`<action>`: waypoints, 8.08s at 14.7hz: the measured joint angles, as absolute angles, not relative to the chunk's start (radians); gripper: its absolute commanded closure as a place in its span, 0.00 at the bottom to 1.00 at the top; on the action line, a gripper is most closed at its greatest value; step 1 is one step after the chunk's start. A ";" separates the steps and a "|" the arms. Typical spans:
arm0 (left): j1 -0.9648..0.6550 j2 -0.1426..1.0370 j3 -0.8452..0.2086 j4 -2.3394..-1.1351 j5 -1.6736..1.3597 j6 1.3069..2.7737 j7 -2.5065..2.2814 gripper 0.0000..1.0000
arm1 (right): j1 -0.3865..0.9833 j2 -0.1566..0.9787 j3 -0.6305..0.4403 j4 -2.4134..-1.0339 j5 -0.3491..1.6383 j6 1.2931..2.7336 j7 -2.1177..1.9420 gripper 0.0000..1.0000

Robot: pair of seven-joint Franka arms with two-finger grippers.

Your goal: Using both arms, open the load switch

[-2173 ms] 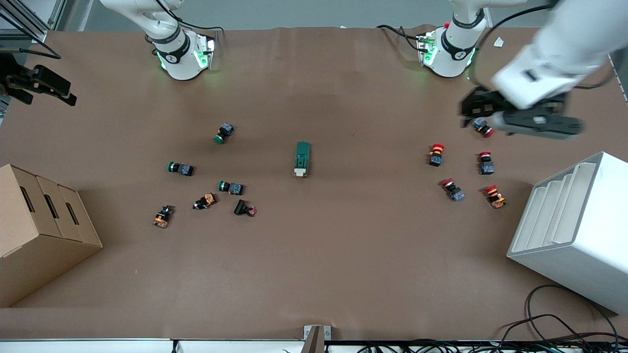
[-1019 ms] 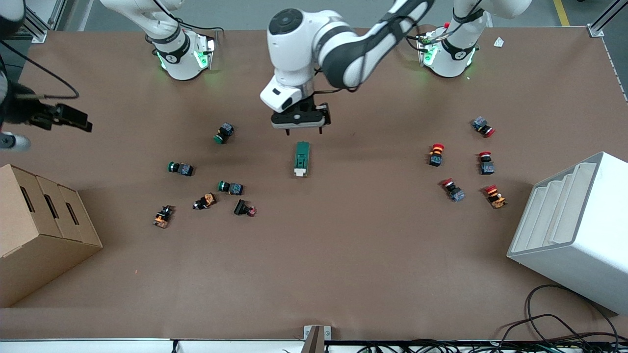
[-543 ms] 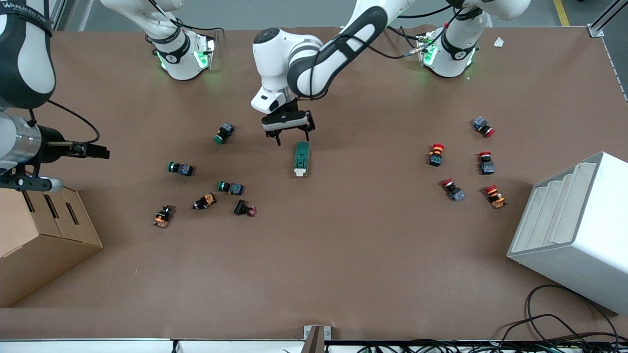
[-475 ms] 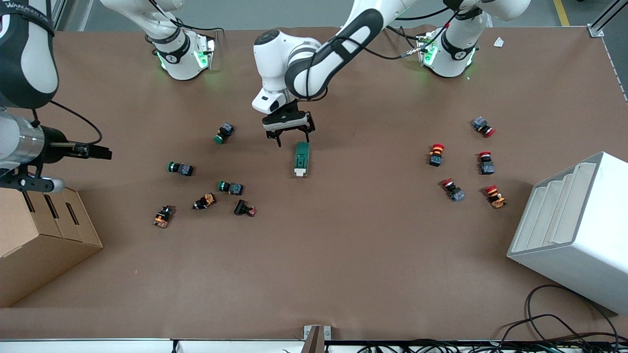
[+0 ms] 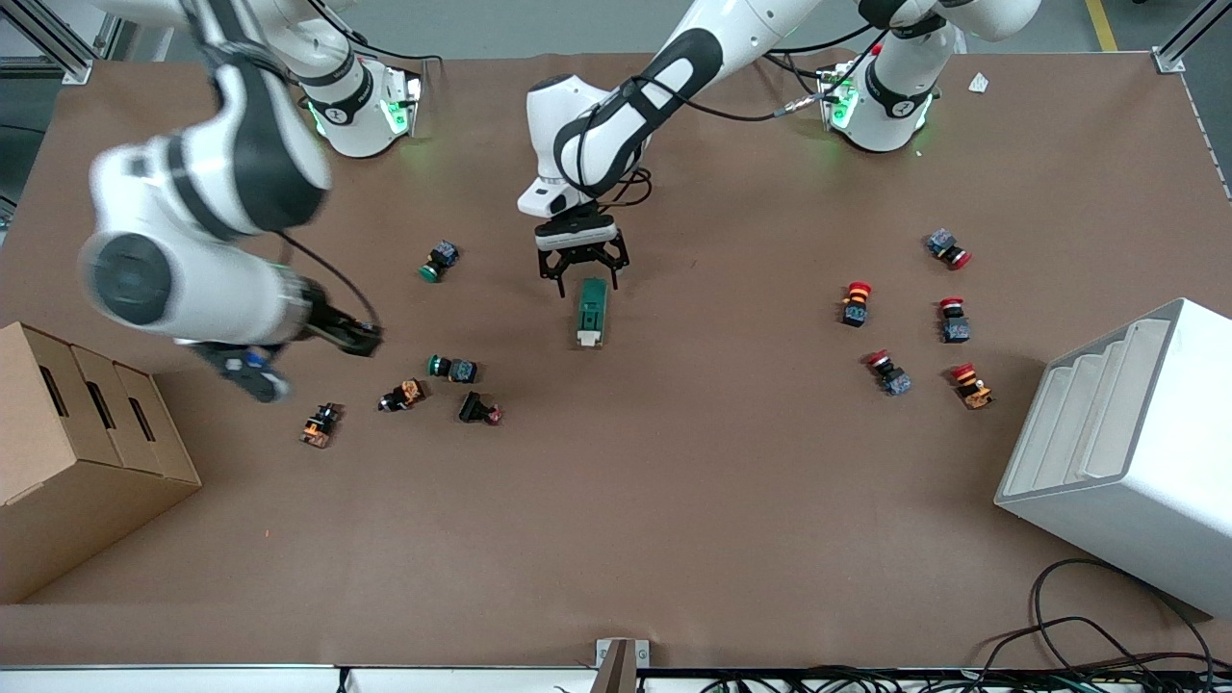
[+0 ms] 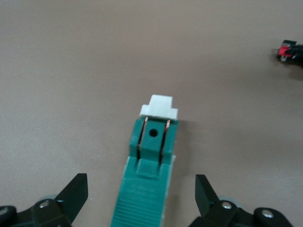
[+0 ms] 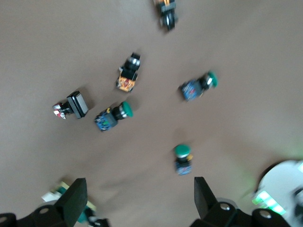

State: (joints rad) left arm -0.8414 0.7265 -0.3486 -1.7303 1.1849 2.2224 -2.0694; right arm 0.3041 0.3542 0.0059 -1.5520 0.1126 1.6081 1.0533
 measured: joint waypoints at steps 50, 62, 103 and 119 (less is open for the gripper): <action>-0.931 0.861 -0.340 -1.725 1.602 2.088 -2.514 0.00 | 0.660 0.870 0.044 -1.298 0.419 1.556 1.835 0.00; -0.931 0.861 -0.340 -1.724 1.599 2.088 -2.515 0.00 | 0.573 0.849 0.024 -1.219 0.337 1.510 1.668 0.00; 0.003 0.036 -0.259 -1.547 0.073 1.612 -0.235 0.00 | -0.018 0.223 0.020 -1.429 -0.022 1.591 0.106 0.00; 0.023 -0.053 -0.154 -1.595 -0.013 1.551 -0.072 0.00 | -0.017 0.166 0.040 -1.443 0.014 1.482 0.107 0.00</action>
State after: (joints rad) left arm 0.0232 -0.0530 -0.1538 -1.5951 -0.0126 1.5510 -0.0716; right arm -0.0174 0.1661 0.0397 -1.4433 0.0139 1.4817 0.1066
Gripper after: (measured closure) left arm 0.000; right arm 0.000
